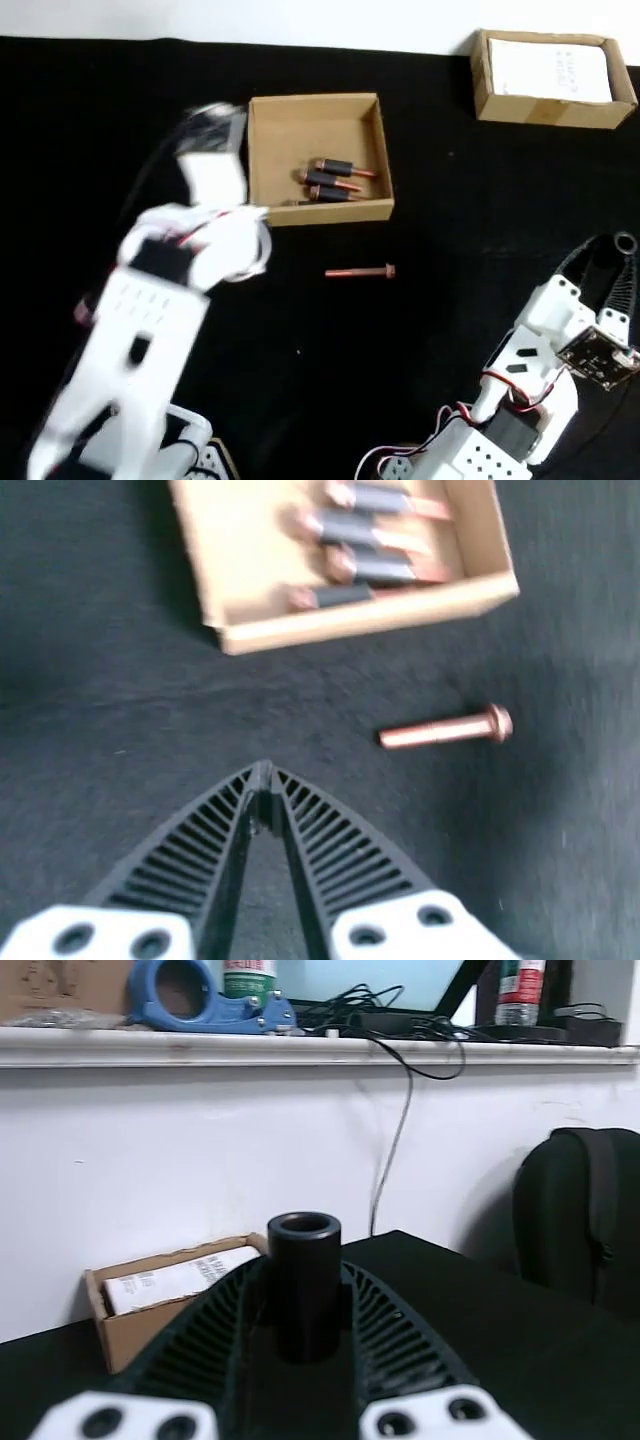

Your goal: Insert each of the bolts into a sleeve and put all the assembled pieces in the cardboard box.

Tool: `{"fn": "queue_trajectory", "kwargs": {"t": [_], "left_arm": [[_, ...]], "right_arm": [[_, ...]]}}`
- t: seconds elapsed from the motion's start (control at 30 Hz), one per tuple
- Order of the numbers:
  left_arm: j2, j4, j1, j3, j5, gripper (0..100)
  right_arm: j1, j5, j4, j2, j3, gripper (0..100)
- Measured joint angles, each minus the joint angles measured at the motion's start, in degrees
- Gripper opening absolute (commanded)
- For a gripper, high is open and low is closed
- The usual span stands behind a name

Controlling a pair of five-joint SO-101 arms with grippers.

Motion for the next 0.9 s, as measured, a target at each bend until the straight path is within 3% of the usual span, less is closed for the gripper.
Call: {"fn": "queue_trajectory", "kwargs": {"t": [0.17,0.47,0.63,0.77,0.9], "left_arm": [[19.6,0.3,6.5,-11.7,-2.7,1],[49.8,0.6,11.5,-31.2,-23.7,1],[58.9,3.3,12.0,-43.6,-34.2,5],[63.8,8.0,13.9,-52.0,-37.8,16],[68.4,11.7,15.7,-57.2,-39.8,16]], "right_arm": [[3.2,0.0,0.0,0.0,0.0,0.7],[5.2,0.0,0.0,0.0,0.0,0.7],[5.2,0.0,0.0,0.0,0.0,0.7],[5.2,0.0,0.0,0.0,0.0,0.7],[4.1,0.0,0.0,0.0,0.0,0.7]]}}
